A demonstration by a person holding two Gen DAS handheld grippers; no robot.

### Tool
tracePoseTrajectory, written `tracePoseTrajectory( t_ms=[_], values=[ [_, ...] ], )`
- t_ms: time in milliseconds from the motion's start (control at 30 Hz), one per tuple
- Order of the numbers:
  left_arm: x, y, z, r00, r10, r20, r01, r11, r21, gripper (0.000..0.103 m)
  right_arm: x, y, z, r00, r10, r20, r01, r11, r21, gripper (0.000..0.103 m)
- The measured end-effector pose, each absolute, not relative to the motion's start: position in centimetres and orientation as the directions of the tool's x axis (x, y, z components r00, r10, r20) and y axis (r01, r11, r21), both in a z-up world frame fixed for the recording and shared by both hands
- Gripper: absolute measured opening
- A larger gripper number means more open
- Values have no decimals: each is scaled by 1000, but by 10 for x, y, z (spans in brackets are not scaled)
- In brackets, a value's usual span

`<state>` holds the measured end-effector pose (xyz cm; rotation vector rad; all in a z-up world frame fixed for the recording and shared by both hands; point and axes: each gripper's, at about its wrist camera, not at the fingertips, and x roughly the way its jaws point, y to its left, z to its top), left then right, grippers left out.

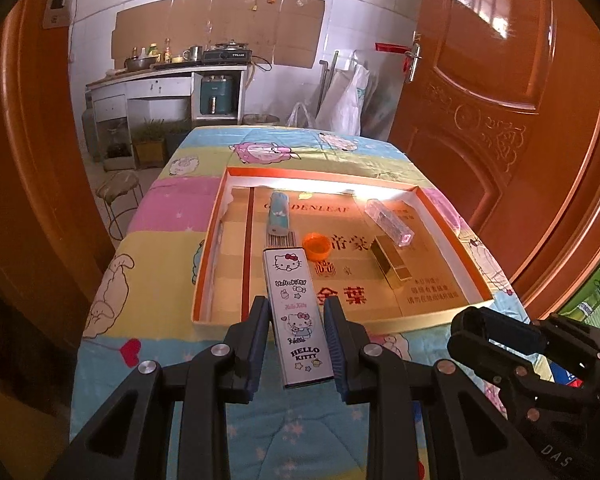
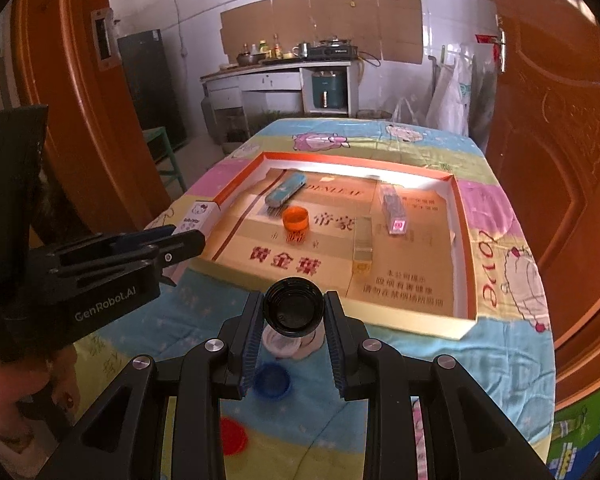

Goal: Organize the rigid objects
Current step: 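Carry the Hello Kitty box and black cap over the tray with both tools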

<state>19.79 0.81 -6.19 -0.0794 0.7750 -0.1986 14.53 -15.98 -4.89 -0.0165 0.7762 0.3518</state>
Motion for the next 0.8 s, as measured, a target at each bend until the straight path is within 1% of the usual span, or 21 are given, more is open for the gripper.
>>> tracePoseTrajectory(
  t_ms=[200,500,800],
  values=[
    [217,6,-61,694,-206,-689,144,978,-147,29,169,-165,-47,662,302,-686,-312,943,113,31],
    [259,-16,-60,663,-274,-696,197,962,-191,29,211,-191,-49,682,263,-682,-249,961,121,31],
    [299,-40,-62,648,-292,-703,221,956,-193,29,244,-217,-55,688,213,-694,-204,974,97,31]
  ],
)
